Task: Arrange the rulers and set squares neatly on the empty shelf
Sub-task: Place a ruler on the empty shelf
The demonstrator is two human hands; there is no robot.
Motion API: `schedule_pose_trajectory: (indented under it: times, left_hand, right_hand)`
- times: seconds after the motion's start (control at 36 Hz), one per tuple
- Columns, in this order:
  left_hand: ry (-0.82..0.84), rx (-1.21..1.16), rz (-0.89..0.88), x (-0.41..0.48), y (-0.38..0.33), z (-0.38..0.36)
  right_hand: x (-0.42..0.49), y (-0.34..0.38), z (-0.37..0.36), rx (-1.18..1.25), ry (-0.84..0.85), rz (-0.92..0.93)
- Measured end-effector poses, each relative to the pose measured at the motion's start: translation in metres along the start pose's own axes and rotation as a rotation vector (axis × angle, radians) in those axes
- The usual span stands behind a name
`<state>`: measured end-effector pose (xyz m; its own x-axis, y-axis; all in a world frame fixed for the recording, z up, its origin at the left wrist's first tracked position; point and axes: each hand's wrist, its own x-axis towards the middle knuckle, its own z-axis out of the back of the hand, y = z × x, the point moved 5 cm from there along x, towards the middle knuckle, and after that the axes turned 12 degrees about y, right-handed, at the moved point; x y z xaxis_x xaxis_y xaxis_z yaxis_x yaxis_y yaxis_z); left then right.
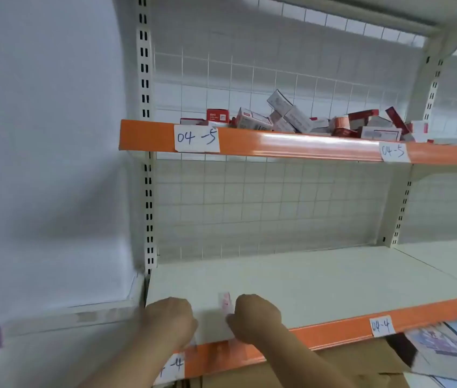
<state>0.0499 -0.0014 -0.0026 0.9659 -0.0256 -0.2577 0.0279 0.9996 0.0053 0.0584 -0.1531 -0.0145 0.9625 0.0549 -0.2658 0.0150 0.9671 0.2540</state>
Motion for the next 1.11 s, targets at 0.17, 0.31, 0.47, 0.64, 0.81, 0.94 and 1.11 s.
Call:
schedule_pose_trajectory:
  times: [0.17, 0.31, 0.47, 0.64, 0.81, 0.94, 1.11]
  left_hand:
    - [0.109, 0.054, 0.063, 0.008, -0.008, -0.013]
    - [0.119, 0.058, 0.105, 0.013, -0.01, -0.017]
    - [0.14, 0.046, 0.125, 0.016, -0.01, -0.018]
    - [0.128, -0.059, 0.135, 0.015, -0.009, -0.019]
    - [0.018, -0.091, 0.097, 0.006, -0.014, -0.007]
    - [-0.069, -0.04, 0.014, 0.001, -0.027, 0.007]
    - [-0.104, -0.014, -0.045, -0.003, -0.048, 0.013]
  right_hand:
    - [0.004, 0.005, -0.006, -0.032, 0.046, 0.021]
    - [0.01, 0.004, -0.01, -0.023, 0.078, 0.013]
    - [0.011, 0.008, -0.008, 0.008, 0.081, 0.027]
    - [0.011, 0.009, -0.009, 0.022, 0.048, 0.047]
    - [0.011, 0.001, -0.006, 0.032, 0.021, 0.016]
    - [0.001, -0.01, 0.005, 0.015, -0.026, -0.006]
    - [-0.019, -0.031, 0.016, 0.024, -0.074, -0.07]
